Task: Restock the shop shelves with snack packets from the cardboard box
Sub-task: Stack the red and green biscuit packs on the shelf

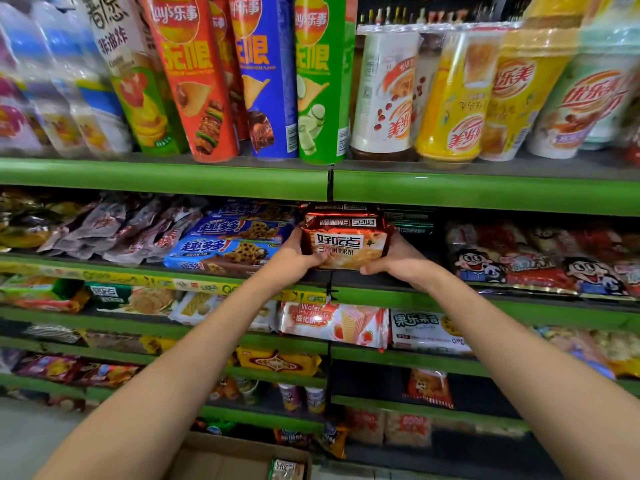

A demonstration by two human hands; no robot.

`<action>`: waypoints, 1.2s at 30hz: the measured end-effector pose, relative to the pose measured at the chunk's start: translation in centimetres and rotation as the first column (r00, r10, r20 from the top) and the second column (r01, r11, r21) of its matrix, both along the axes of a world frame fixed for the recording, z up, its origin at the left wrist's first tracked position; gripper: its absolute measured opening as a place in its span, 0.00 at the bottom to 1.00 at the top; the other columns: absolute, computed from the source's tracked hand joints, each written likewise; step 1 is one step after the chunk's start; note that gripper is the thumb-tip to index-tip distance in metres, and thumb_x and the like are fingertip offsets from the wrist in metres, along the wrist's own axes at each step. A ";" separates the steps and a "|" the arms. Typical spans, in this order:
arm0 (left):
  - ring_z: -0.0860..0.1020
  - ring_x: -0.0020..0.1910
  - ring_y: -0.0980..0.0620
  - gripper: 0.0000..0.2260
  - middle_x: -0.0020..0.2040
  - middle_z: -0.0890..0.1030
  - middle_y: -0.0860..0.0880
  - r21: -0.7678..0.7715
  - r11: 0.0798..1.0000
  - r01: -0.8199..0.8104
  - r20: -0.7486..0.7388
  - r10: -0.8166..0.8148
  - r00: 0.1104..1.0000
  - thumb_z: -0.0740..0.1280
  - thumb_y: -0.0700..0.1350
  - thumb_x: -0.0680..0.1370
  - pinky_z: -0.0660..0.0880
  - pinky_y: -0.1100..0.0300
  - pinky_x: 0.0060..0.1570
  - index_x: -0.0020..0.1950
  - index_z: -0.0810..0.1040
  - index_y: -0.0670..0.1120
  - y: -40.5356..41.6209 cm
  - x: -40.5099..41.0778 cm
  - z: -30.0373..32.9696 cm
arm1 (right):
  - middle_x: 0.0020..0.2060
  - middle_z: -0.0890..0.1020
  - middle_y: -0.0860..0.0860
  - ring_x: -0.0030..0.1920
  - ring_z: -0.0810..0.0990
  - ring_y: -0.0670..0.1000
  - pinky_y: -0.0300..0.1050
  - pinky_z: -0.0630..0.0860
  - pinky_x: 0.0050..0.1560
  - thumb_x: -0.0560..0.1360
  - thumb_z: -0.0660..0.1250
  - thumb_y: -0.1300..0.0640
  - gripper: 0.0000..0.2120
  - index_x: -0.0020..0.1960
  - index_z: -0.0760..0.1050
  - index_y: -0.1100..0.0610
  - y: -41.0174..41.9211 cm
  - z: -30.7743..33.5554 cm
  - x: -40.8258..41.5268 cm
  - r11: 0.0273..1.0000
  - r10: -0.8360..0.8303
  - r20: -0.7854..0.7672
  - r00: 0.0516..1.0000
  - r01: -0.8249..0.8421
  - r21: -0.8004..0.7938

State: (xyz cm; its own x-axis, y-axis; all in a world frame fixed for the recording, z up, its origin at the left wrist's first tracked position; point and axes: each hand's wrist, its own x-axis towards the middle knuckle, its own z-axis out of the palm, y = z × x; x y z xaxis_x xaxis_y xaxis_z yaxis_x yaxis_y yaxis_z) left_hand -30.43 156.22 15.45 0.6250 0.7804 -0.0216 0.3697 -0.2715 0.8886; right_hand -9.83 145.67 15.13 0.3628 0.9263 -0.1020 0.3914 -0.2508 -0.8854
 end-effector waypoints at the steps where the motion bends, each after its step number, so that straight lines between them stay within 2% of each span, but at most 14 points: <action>1: 0.75 0.63 0.52 0.25 0.64 0.77 0.51 0.015 1.000 0.007 -0.041 -0.006 0.999 0.70 0.46 0.80 0.67 0.57 0.65 0.74 0.65 0.47 0.0 0.0 0.0 | 0.47 0.83 0.40 0.50 0.80 0.40 0.25 0.72 0.43 0.64 0.80 0.67 0.33 0.65 0.72 0.54 0.0 0.0 0.2 1.000 -0.009 -0.012 1.000 0.009 0.007; 4: 0.75 0.63 0.50 0.22 0.64 0.78 0.50 -0.003 1.000 -0.001 -0.056 0.001 0.998 0.67 0.46 0.81 0.66 0.59 0.62 0.74 0.66 0.47 0.2 0.3 0.6 | 0.48 0.85 0.46 0.50 0.84 0.45 0.35 0.76 0.53 0.67 0.79 0.65 0.20 0.56 0.80 0.53 0.2 0.2 0.4 0.999 -0.025 -0.011 1.000 0.026 0.022; 7: 0.77 0.63 0.46 0.18 0.64 0.80 0.48 -0.049 0.997 -0.055 -0.018 0.054 0.998 0.67 0.49 0.81 0.70 0.54 0.64 0.70 0.71 0.46 1.5 0.2 1.8 | 0.46 0.85 0.40 0.45 0.83 0.36 0.28 0.74 0.44 0.68 0.80 0.54 0.14 0.51 0.79 0.47 0.4 0.6 0.7 1.000 0.012 -0.109 0.994 -0.011 0.009; 9: 0.79 0.59 0.47 0.17 0.63 0.80 0.47 -0.094 0.993 -0.070 -0.022 0.069 0.997 0.67 0.50 0.81 0.73 0.53 0.62 0.68 0.73 0.47 2.3 -0.2 2.5 | 0.42 0.85 0.37 0.44 0.84 0.36 0.30 0.76 0.41 0.68 0.79 0.48 0.16 0.51 0.77 0.47 0.7 0.9 0.4 1.000 0.009 -0.185 0.983 -0.011 -0.012; 12: 0.79 0.45 0.53 0.15 0.57 0.82 0.46 -0.044 0.991 -0.130 -0.096 0.125 0.987 0.66 0.52 0.82 0.72 0.61 0.42 0.65 0.75 0.46 2.8 -0.1 3.0 | 0.50 0.87 0.49 0.50 0.85 0.49 0.43 0.83 0.42 0.69 0.77 0.44 0.22 0.58 0.79 0.53 1.7 0.6 -1.0 0.998 -0.042 -0.271 0.962 0.029 -0.049; 13: 0.78 0.43 0.52 0.17 0.55 0.81 0.46 -0.016 0.986 -0.168 -0.138 0.165 0.977 0.65 0.53 0.82 0.70 0.60 0.40 0.65 0.76 0.43 2.8 0.2 3.1 | 0.52 0.86 0.51 0.50 0.85 0.51 0.43 0.83 0.41 0.70 0.76 0.42 0.24 0.59 0.78 0.54 2.0 0.5 -1.5 0.995 -0.089 -0.284 0.955 0.072 -0.068; 17: 0.79 0.45 0.45 0.21 0.55 0.82 0.41 0.017 0.979 -0.202 -0.296 0.198 0.935 0.60 0.56 0.83 0.72 0.57 0.46 0.62 0.78 0.40 2.5 1.3 3.8 | 0.48 0.85 0.54 0.43 0.85 0.52 0.41 0.79 0.33 0.74 0.71 0.40 0.26 0.64 0.75 0.57 3.1 0.1 -3.5 0.966 -0.258 -0.356 0.898 0.228 -0.125; 20: 0.79 0.47 0.46 0.16 0.53 0.81 0.43 0.046 0.984 -0.170 -0.290 0.176 0.941 0.63 0.54 0.82 0.78 0.53 0.50 0.61 0.76 0.43 2.3 1.3 4.2 | 0.60 0.82 0.52 0.54 0.84 0.53 0.47 0.83 0.45 0.74 0.72 0.43 0.36 0.77 0.63 0.51 3.3 -0.2 -3.9 0.974 -0.220 -0.389 0.894 0.221 -0.043; 21: 0.79 0.48 0.46 0.14 0.55 0.80 0.43 0.065 0.985 -0.161 -0.261 0.173 0.950 0.65 0.53 0.81 0.79 0.52 0.52 0.62 0.75 0.46 2.3 1.0 4.1 | 0.66 0.78 0.51 0.59 0.81 0.54 0.50 0.83 0.50 0.73 0.74 0.44 0.42 0.80 0.57 0.49 3.0 -0.3 -3.9 0.978 -0.202 -0.366 0.908 0.210 -0.018; 23: 0.79 0.55 0.47 0.23 0.63 0.79 0.44 0.111 0.986 -0.127 -0.212 0.148 0.966 0.71 0.51 0.77 0.77 0.56 0.56 0.71 0.73 0.47 2.3 0.0 4.2 | 0.70 0.73 0.48 0.63 0.78 0.53 0.50 0.83 0.52 0.69 0.78 0.45 0.49 0.80 0.51 0.44 2.2 -0.3 -3.7 0.984 -0.163 -0.266 0.950 0.178 0.032; 27: 0.75 0.66 0.45 0.38 0.74 0.72 0.46 0.301 0.949 0.091 -0.410 0.043 0.911 0.76 0.53 0.71 0.73 0.56 0.65 0.78 0.64 0.59 2.6 -1.4 4.0 | 0.63 0.78 0.48 0.61 0.79 0.51 0.48 0.77 0.63 0.66 0.81 0.55 0.50 0.79 0.57 0.44 1.2 -0.7 -3.9 0.996 -0.041 -0.029 0.999 0.043 0.079; 30: 0.74 0.67 0.42 0.43 0.75 0.67 0.43 0.354 0.908 0.224 -0.571 0.020 0.821 0.78 0.50 0.71 0.71 0.54 0.64 0.80 0.58 0.61 2.4 -1.2 3.1 | 0.64 0.76 0.53 0.60 0.77 0.52 0.44 0.74 0.63 0.66 0.80 0.63 0.51 0.80 0.55 0.45 1.3 -0.7 -4.5 0.998 -0.051 0.130 0.990 0.045 0.051; 33: 0.74 0.66 0.40 0.43 0.74 0.68 0.41 0.428 0.873 0.234 -0.586 0.070 0.807 0.77 0.47 0.72 0.72 0.51 0.65 0.80 0.56 0.60 2.7 -0.8 2.4 | 0.63 0.76 0.55 0.58 0.75 0.51 0.41 0.71 0.59 0.69 0.79 0.62 0.47 0.79 0.57 0.45 1.3 -0.5 -4.7 0.995 -0.075 0.283 0.956 0.053 0.084; 36: 0.75 0.65 0.40 0.42 0.72 0.72 0.41 0.455 0.867 0.204 -0.564 0.104 0.819 0.77 0.48 0.73 0.72 0.53 0.63 0.80 0.57 0.60 3.3 -0.8 2.0 | 0.64 0.76 0.56 0.60 0.76 0.53 0.45 0.73 0.62 0.70 0.78 0.60 0.46 0.79 0.57 0.45 1.4 -0.4 -4.8 0.995 -0.057 0.329 0.942 0.025 0.102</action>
